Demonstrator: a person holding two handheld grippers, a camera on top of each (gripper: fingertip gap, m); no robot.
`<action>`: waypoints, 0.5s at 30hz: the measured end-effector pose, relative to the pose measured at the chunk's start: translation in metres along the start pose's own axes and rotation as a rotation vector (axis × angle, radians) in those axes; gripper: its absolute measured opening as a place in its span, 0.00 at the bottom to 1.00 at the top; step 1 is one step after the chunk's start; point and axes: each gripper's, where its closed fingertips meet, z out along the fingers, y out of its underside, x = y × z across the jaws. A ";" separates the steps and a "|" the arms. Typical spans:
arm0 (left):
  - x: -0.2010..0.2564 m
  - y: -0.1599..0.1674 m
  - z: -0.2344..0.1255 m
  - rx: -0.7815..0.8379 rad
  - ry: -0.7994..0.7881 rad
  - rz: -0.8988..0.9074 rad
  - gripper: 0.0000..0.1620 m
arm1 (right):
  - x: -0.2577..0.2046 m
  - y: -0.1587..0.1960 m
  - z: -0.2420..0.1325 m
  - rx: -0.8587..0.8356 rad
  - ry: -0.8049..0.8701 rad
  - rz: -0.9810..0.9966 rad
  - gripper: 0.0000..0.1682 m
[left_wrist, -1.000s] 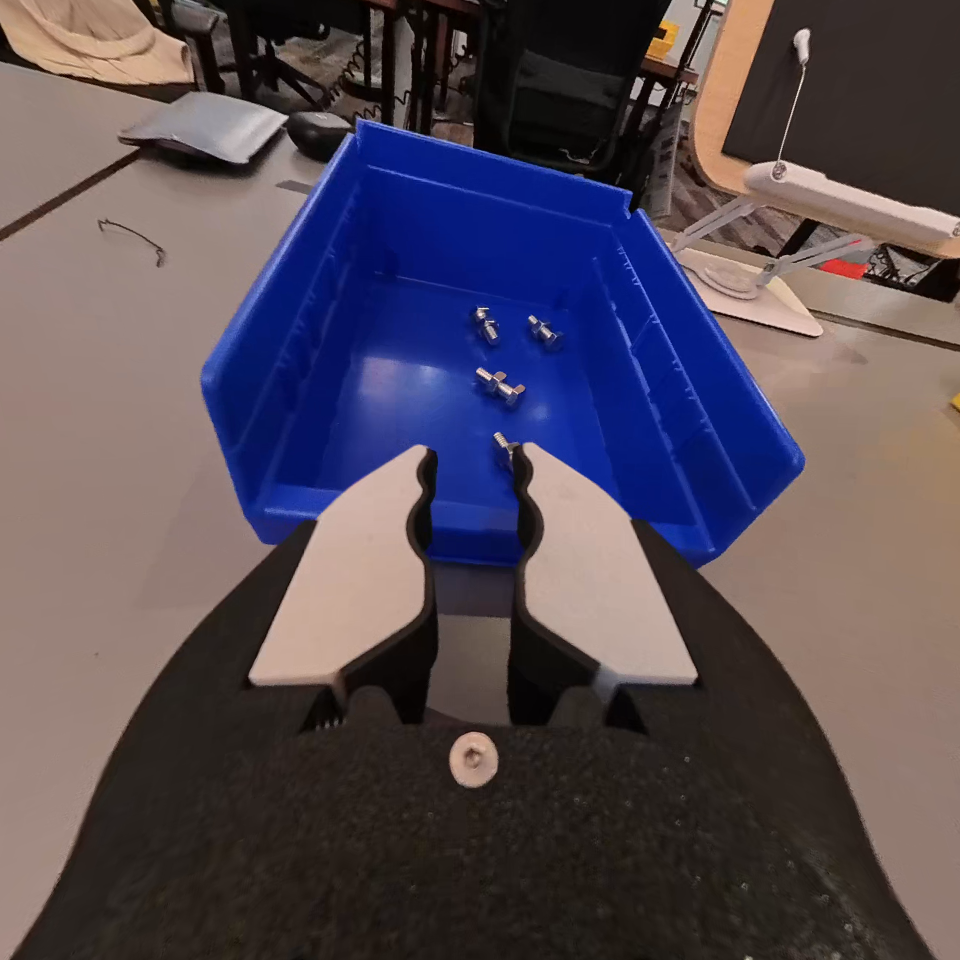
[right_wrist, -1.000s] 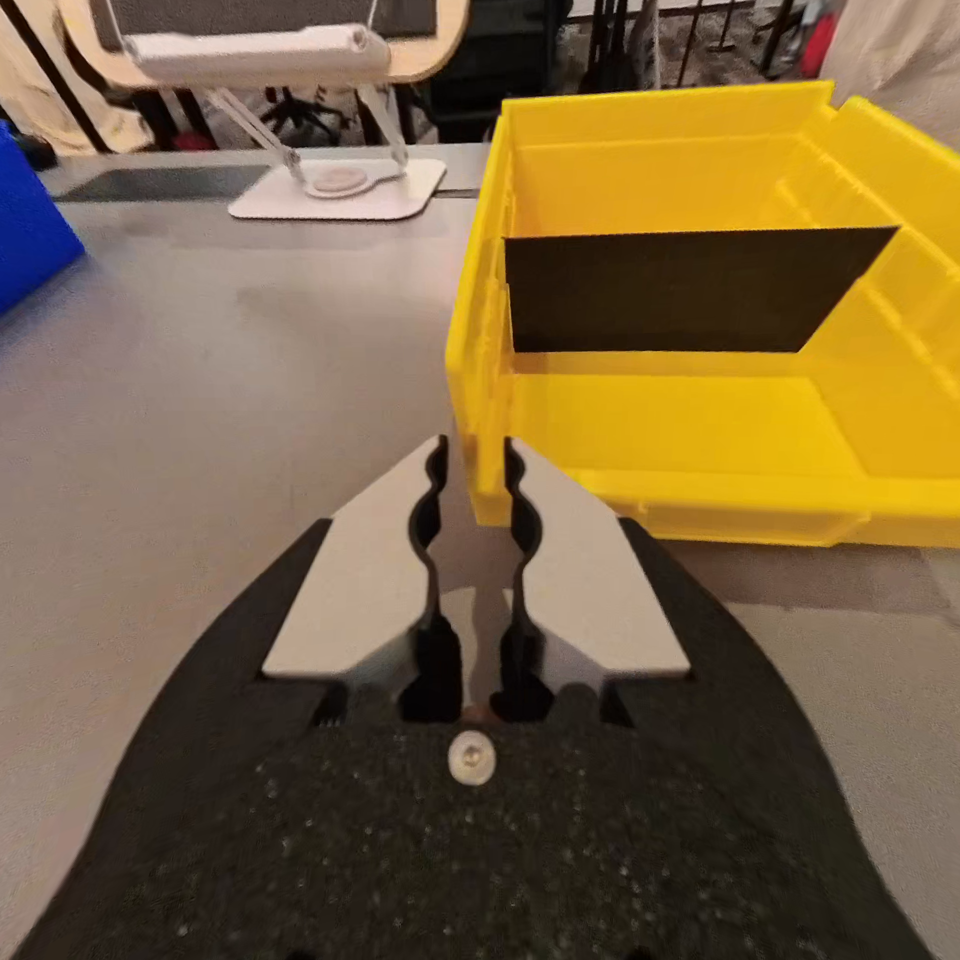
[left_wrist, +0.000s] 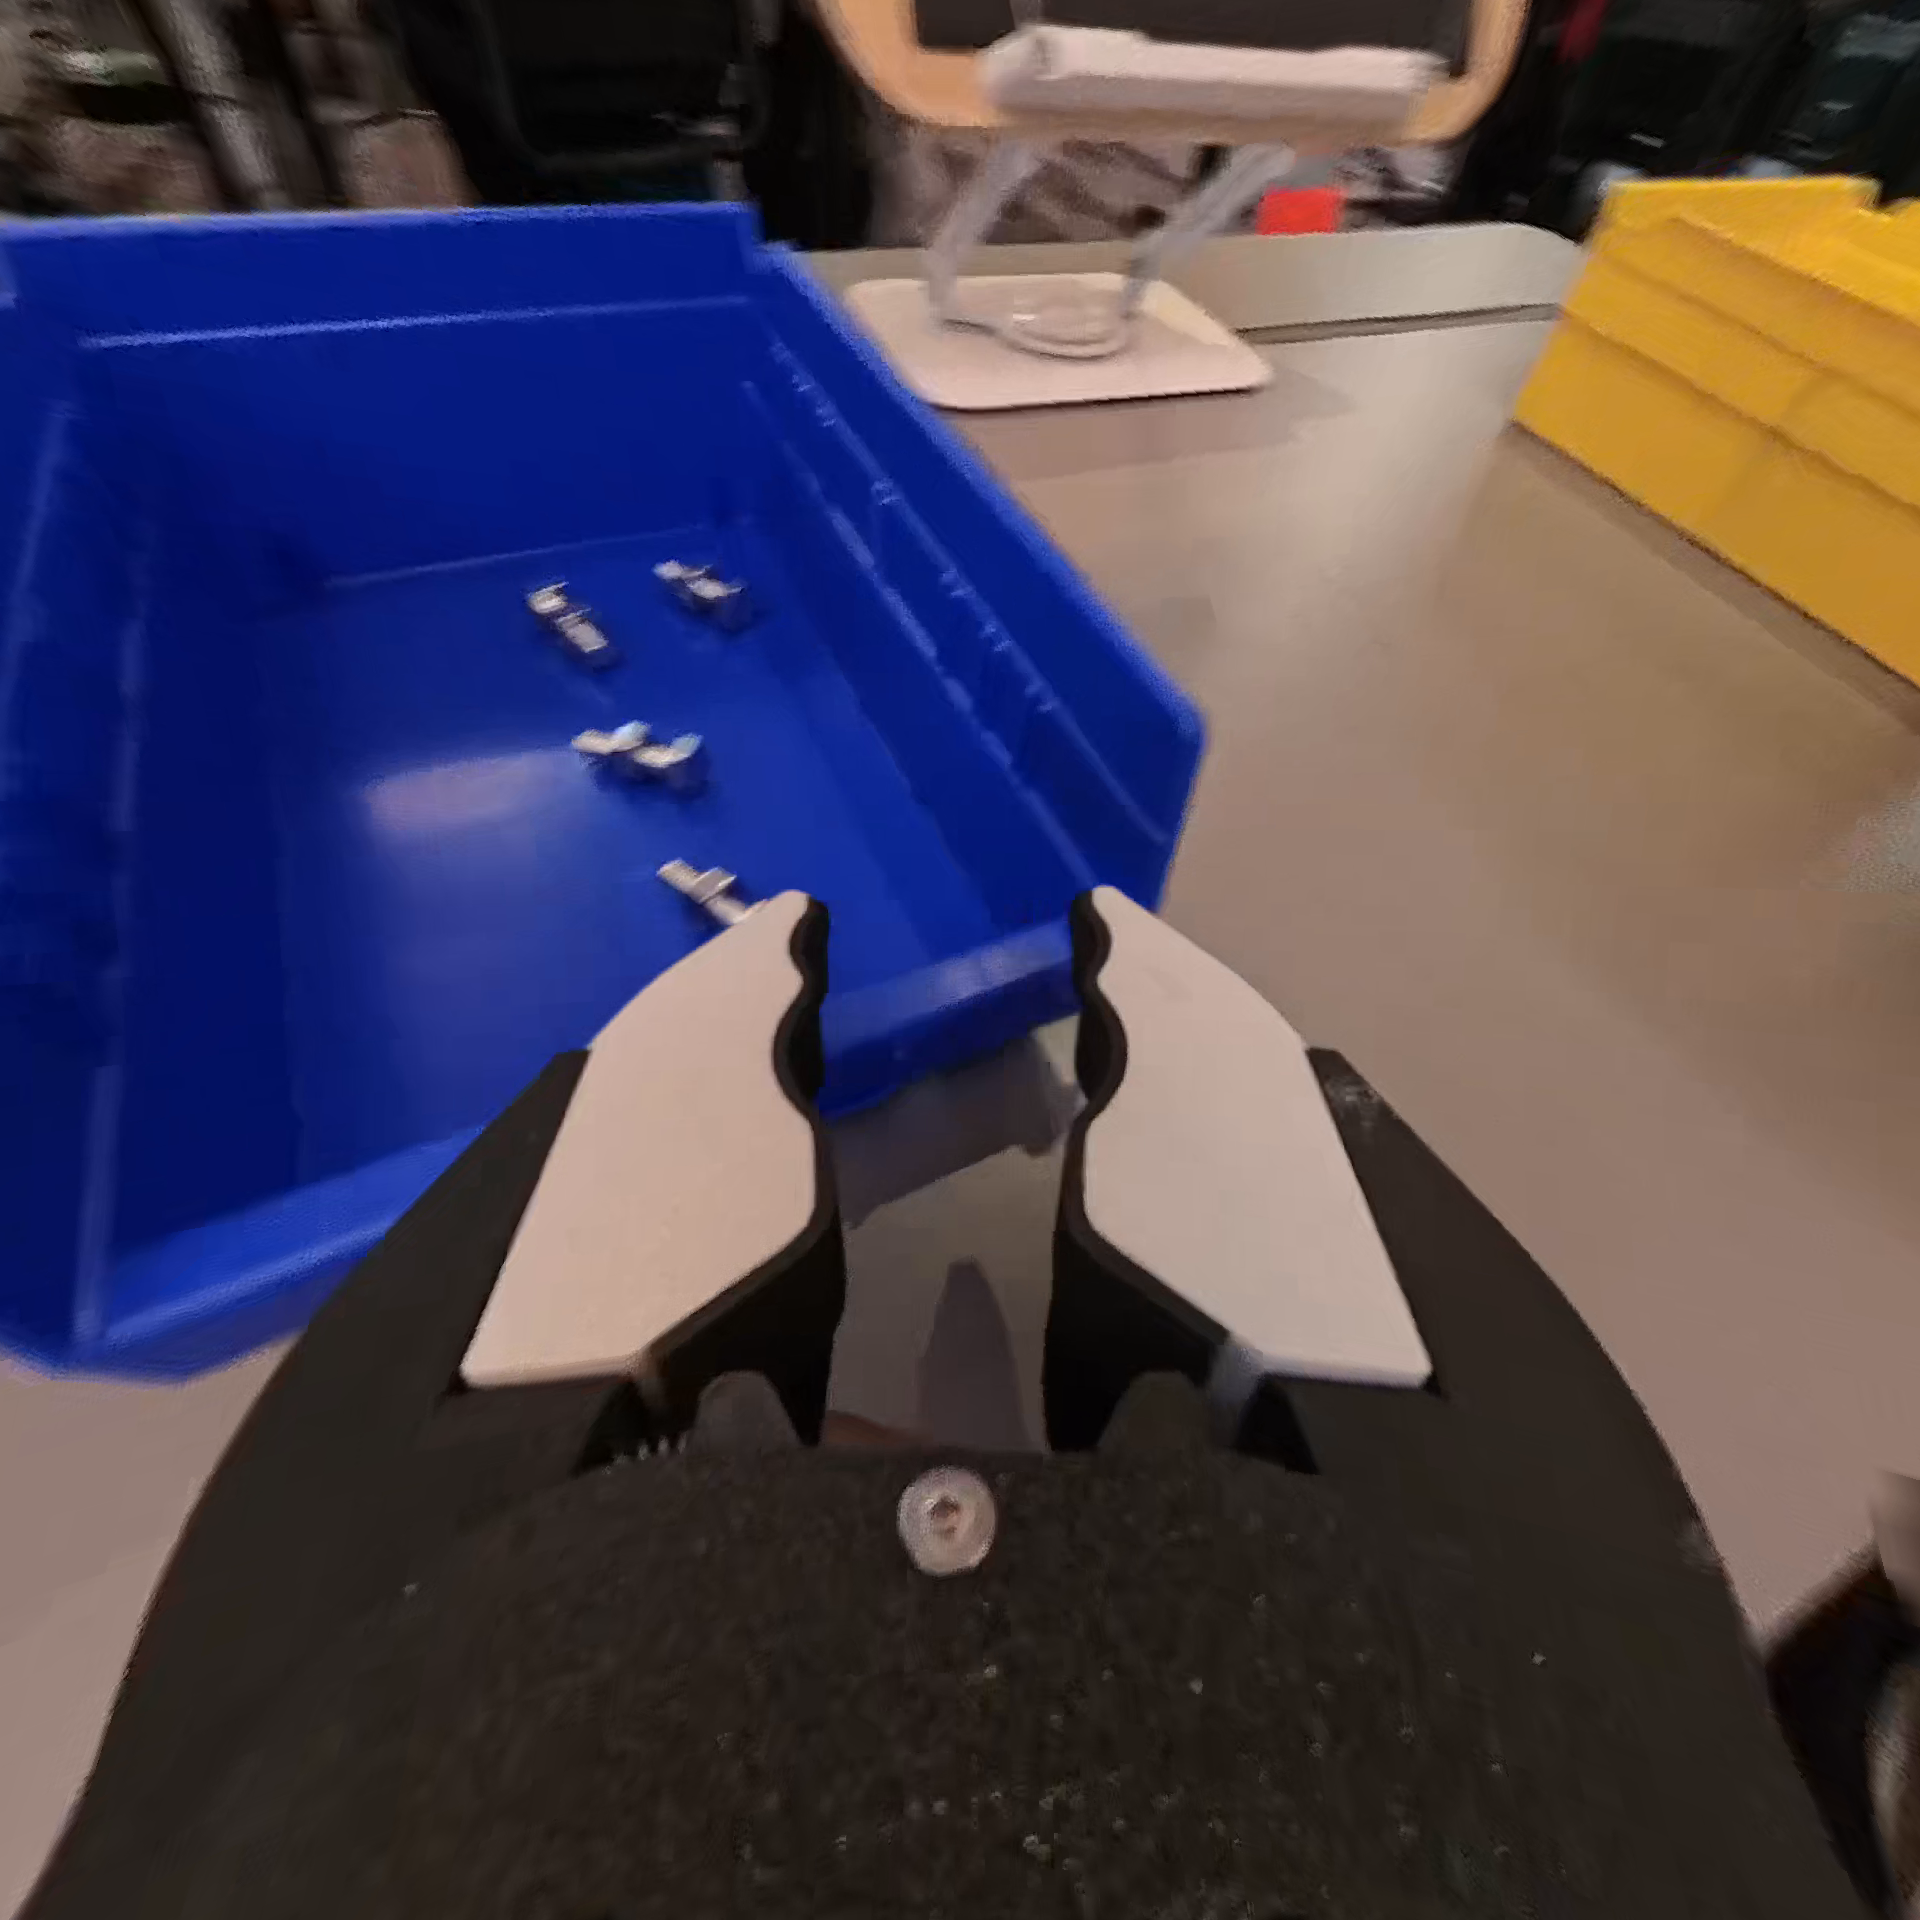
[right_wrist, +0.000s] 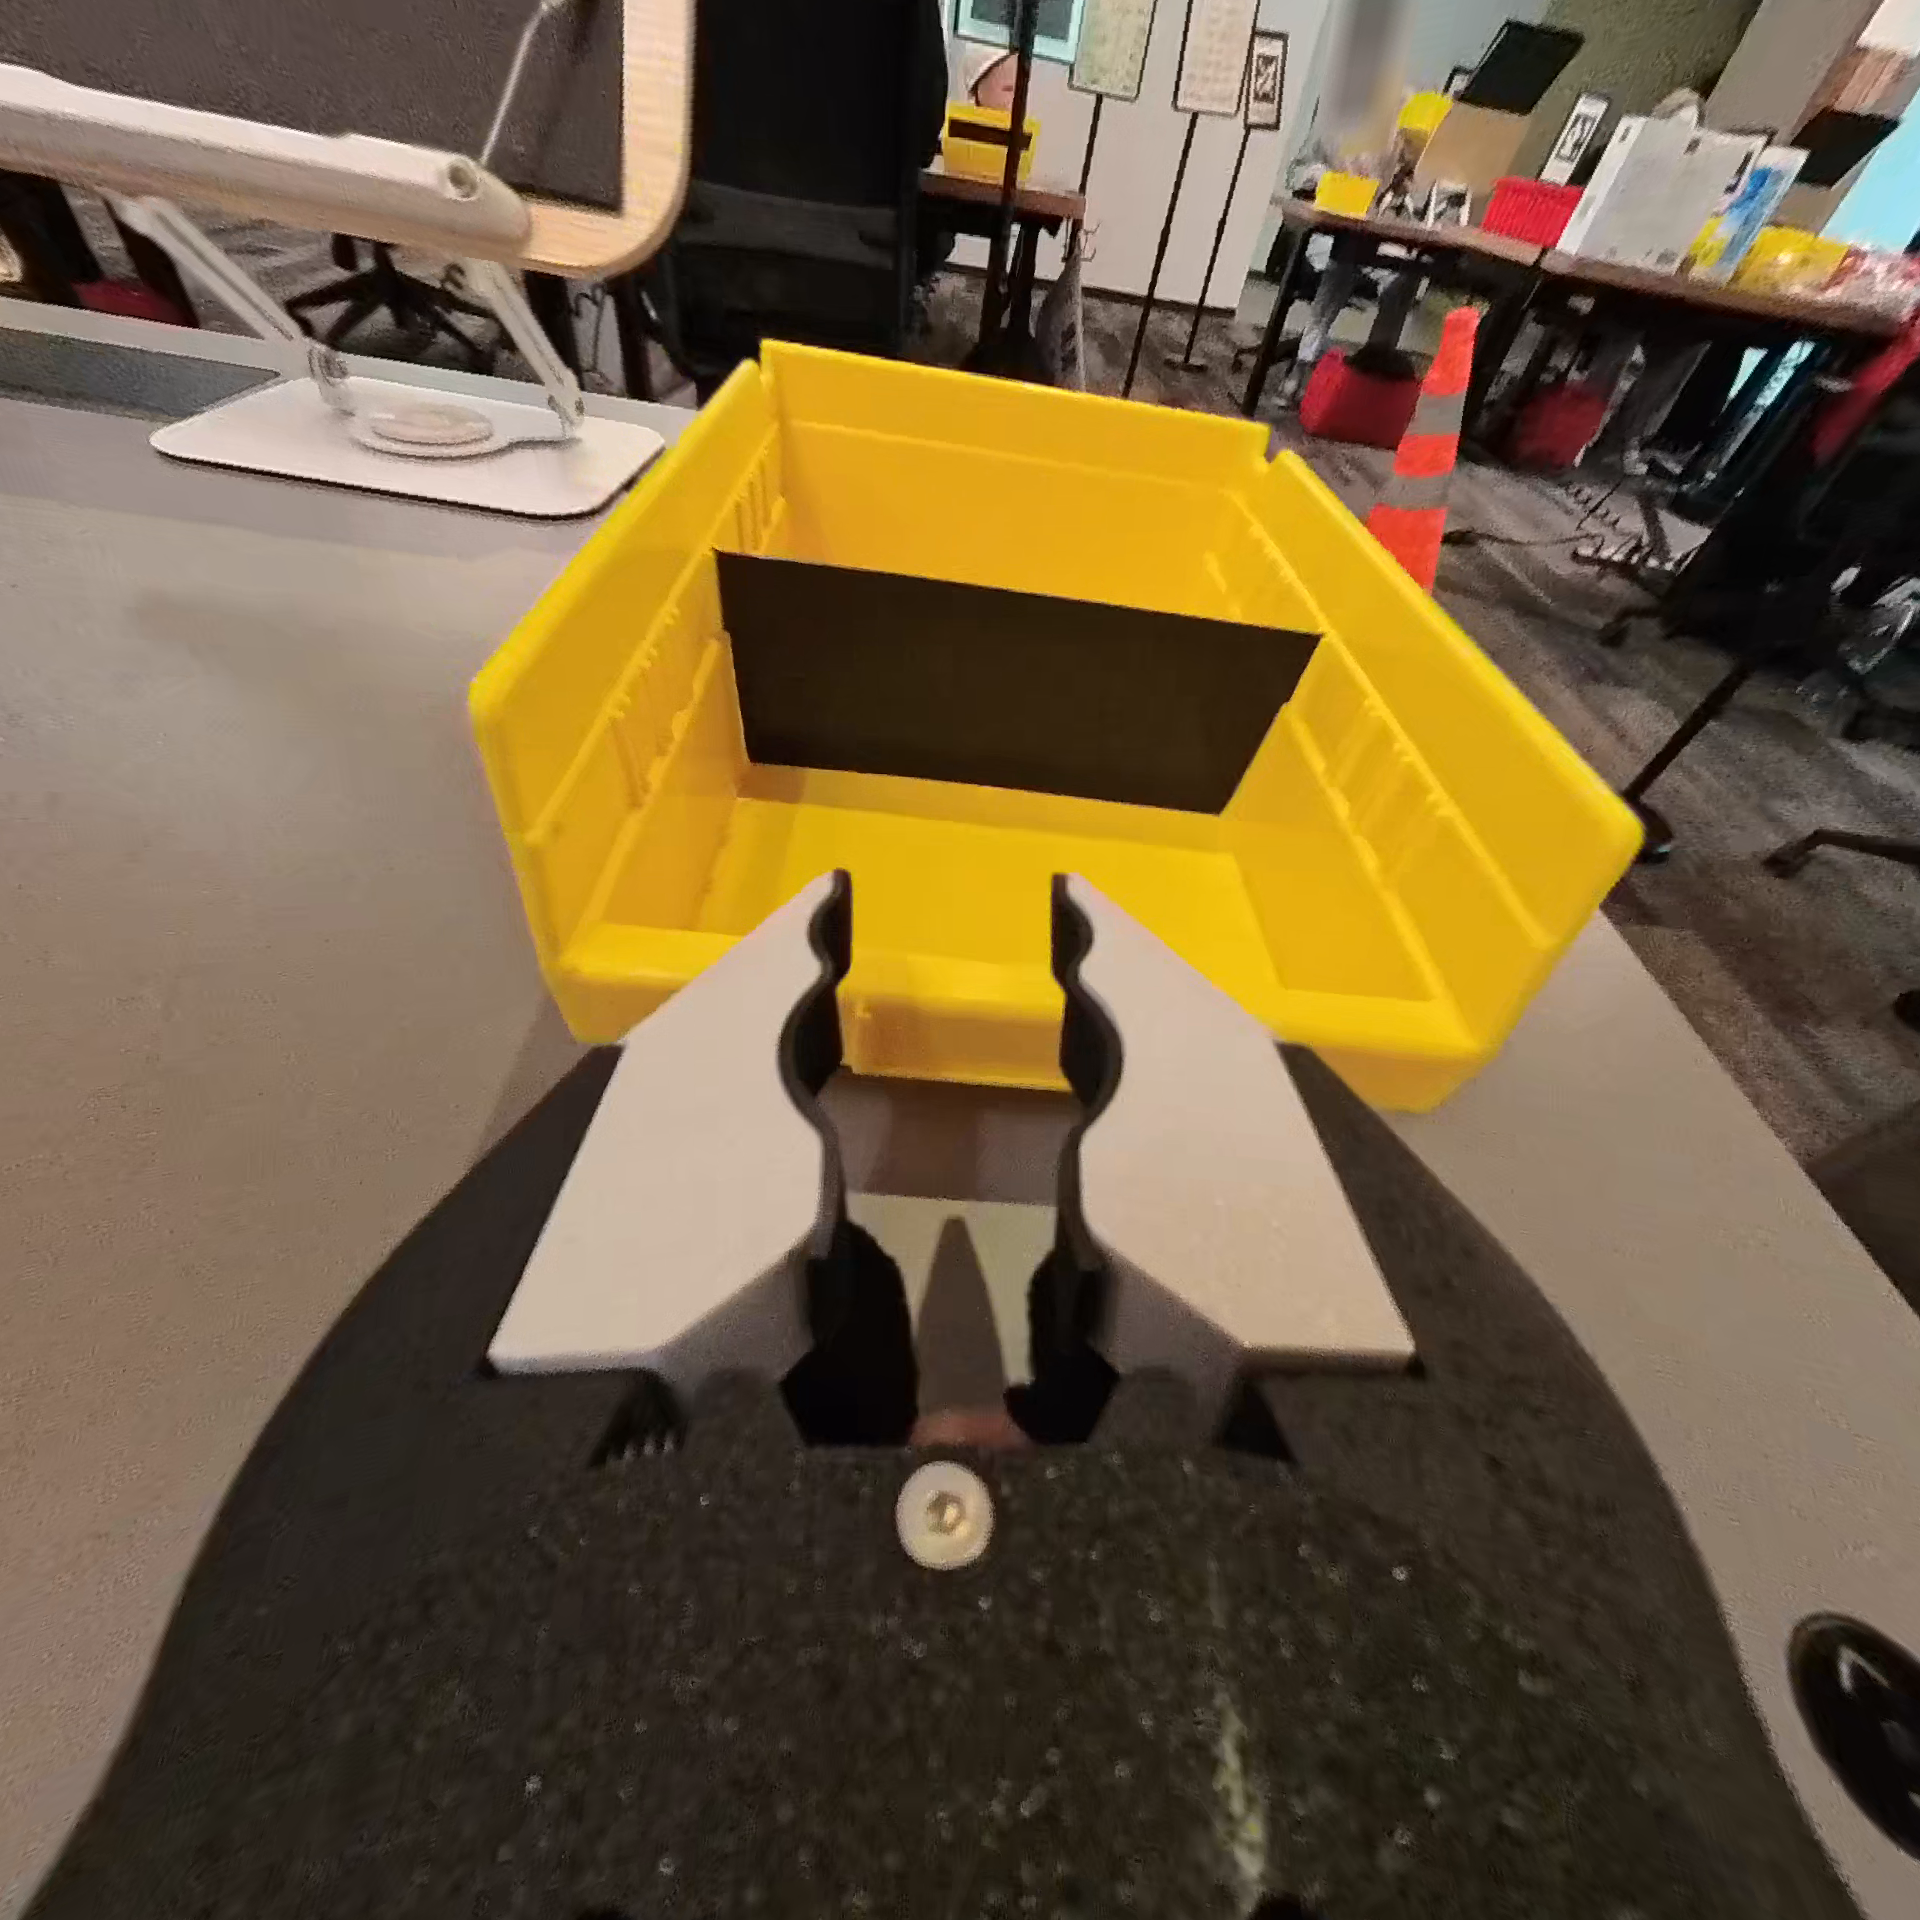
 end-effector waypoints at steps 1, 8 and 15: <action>0.004 -0.003 0.000 -0.041 0.045 0.044 0.28 | -0.002 -0.001 0.000 0.005 -0.002 -0.023 0.22; -0.043 -0.011 0.030 -0.499 0.092 0.415 0.31 | -0.013 -0.004 0.000 0.026 0.028 -0.127 0.21; -0.064 0.022 0.059 -0.914 0.221 0.485 0.36 | -0.026 -0.005 -0.005 0.008 -0.051 -0.047 0.22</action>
